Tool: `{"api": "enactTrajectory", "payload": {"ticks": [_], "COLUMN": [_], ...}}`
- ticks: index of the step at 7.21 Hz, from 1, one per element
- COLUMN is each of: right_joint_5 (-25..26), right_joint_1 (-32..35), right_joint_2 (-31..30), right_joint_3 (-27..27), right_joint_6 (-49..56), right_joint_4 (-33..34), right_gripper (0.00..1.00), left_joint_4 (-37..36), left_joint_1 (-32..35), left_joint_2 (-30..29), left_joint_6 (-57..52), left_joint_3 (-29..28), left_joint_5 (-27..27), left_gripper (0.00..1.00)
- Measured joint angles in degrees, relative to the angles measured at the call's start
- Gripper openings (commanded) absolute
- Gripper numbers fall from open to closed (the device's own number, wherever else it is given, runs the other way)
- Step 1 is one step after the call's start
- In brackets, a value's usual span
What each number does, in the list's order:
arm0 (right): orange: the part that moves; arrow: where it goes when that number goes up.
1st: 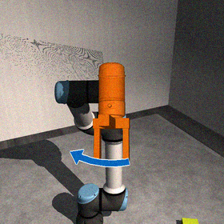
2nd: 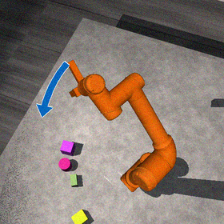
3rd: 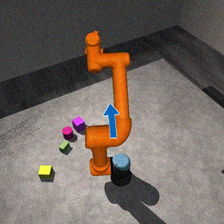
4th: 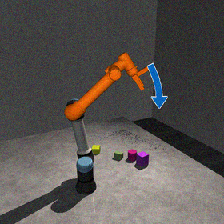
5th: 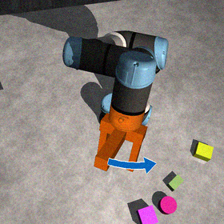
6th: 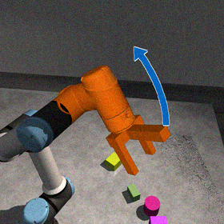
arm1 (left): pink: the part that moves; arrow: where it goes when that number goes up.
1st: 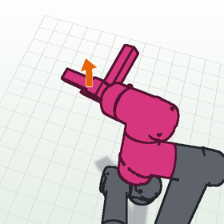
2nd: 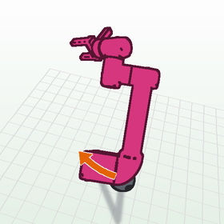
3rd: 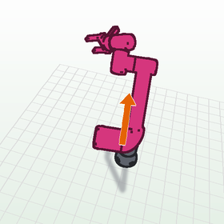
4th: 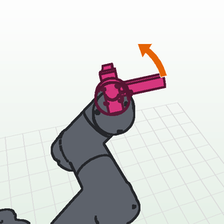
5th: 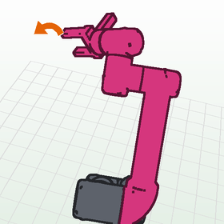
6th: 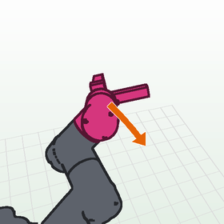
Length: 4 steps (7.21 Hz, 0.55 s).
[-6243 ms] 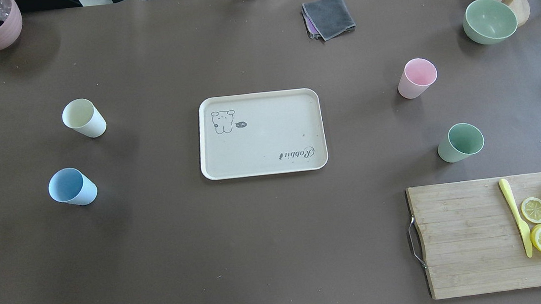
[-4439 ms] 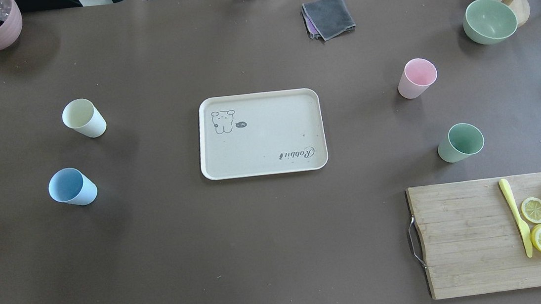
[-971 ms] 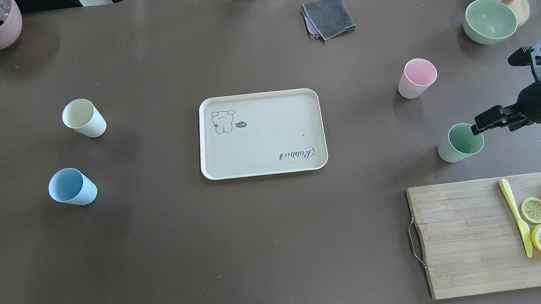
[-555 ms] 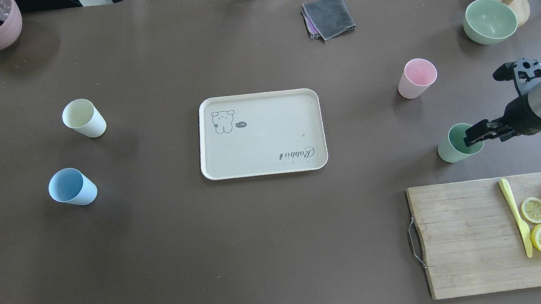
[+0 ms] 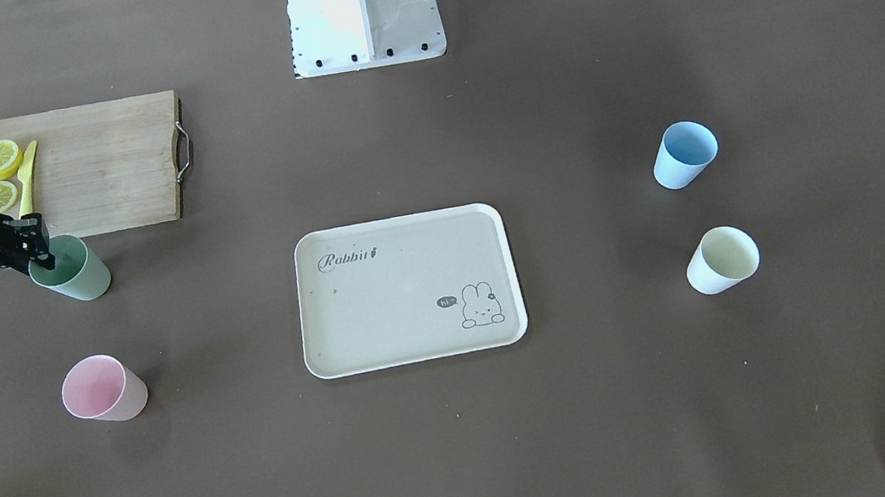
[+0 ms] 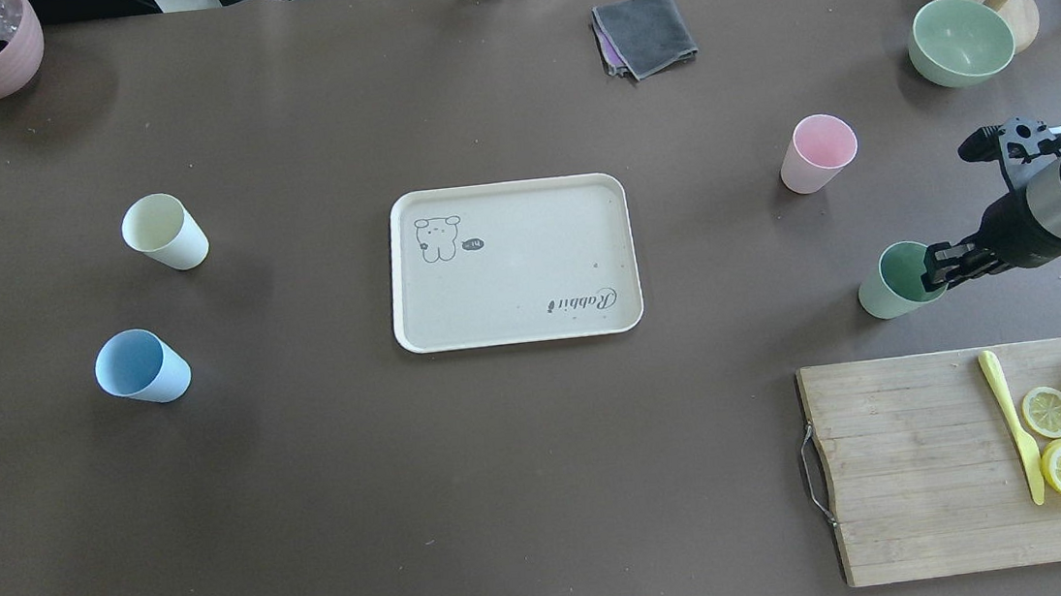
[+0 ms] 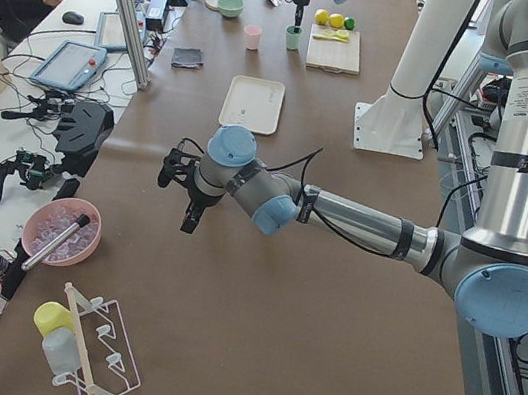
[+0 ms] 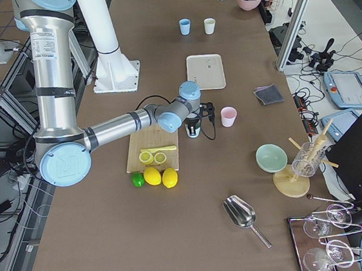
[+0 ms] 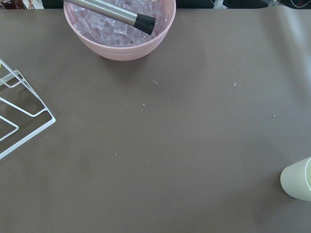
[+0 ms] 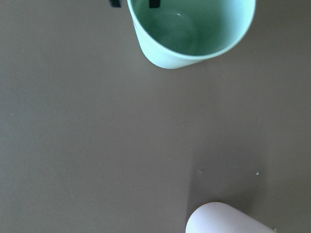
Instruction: Place all cups on tray
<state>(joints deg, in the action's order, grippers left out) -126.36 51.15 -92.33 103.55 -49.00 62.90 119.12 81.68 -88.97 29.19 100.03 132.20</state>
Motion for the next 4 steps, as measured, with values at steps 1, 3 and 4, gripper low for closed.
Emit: {"api": "enactTrajectory", "payload": {"ticks": [1, 3, 4], "right_joint_5": [-0.9, -5.8, -7.6], "right_joint_1": [0.0, 1.6, 2.6], "right_joint_2": [0.6, 3.7, 7.5], "right_joint_3": [0.4, 3.1, 5.3], "right_joint_6": [-1.4, -5.3, -7.1], "right_joint_4": [0.0, 2.5, 7.8], "right_gripper": [0.00, 0.00, 0.00], "left_joint_4": [0.0, 0.1, 0.1], "left_joint_1": [0.0, -0.6, -2.9], "left_joint_2": [0.0, -0.3, -1.2], "left_joint_6": [0.0, 0.4, 2.5], "left_joint_3": [0.0, 0.0, 0.0], "left_joint_5": [0.0, 0.1, -0.1], "left_gripper": [0.98, 0.98, 0.98]}}
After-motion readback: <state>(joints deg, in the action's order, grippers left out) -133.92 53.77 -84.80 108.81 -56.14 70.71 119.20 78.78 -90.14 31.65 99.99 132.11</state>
